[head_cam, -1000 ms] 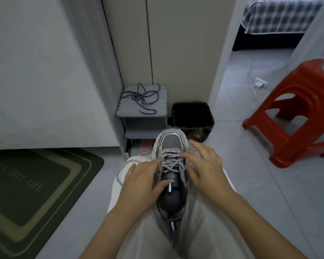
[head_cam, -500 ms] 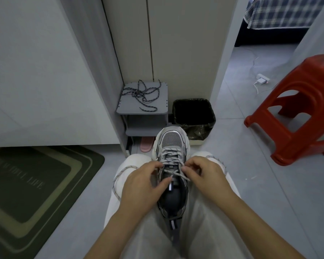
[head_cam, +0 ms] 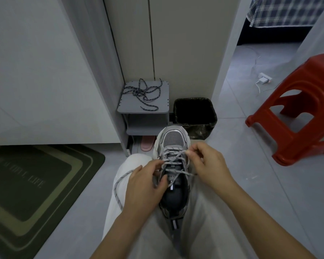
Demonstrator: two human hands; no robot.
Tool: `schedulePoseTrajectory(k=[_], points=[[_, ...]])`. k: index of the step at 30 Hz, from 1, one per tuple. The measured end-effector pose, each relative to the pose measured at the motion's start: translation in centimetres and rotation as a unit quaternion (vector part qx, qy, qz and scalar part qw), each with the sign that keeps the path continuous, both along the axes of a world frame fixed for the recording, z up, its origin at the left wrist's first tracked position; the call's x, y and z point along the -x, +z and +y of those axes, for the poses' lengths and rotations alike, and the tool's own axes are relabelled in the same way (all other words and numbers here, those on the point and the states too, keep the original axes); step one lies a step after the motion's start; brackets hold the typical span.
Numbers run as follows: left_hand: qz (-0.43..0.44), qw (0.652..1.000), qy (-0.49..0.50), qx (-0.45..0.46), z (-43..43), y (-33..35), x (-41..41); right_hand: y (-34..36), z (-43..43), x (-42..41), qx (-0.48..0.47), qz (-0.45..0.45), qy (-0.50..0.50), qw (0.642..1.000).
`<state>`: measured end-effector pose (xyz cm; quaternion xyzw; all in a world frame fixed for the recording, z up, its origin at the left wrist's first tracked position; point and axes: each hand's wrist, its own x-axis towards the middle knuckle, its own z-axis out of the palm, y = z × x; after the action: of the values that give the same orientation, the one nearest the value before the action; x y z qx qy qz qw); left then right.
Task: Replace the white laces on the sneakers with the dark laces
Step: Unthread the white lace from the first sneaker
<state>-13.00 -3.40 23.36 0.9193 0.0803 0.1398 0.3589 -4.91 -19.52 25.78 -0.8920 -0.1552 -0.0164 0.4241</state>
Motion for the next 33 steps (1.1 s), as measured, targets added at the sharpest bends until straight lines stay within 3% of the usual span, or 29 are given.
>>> schedulePoseTrajectory(k=[5,7,12,16,21,30,33], points=[[-0.039,0.999,0.0,-0.002,0.2,-0.9,0.3,-1.4,-0.7,1.2,-0.029,0.075,0.01,0.997],[-0.043,0.999,-0.003,-0.023,0.2,-1.2,0.3,-2.0,-0.7,1.6,-0.062,0.068,0.008,0.996],[-0.028,0.999,-0.019,-0.037,0.4,-1.7,0.4,-1.9,-0.7,1.4,-0.014,0.016,-0.013,1.0],[-0.019,0.998,-0.032,-0.054,0.5,-1.6,0.4,0.3,-0.9,-0.2,-0.082,0.029,-0.037,0.996],[0.019,0.995,-0.075,-0.062,1.0,-1.7,0.4,-0.5,-1.0,-0.2,-0.05,0.11,-0.001,0.993],[0.011,0.988,-0.078,-0.136,1.1,-2.8,0.4,-1.4,-1.3,0.6,0.053,0.024,-0.013,0.998],[0.016,0.983,-0.077,-0.163,1.1,-2.8,0.4,-0.6,-1.8,-0.6,-0.02,0.024,-0.062,0.998]])
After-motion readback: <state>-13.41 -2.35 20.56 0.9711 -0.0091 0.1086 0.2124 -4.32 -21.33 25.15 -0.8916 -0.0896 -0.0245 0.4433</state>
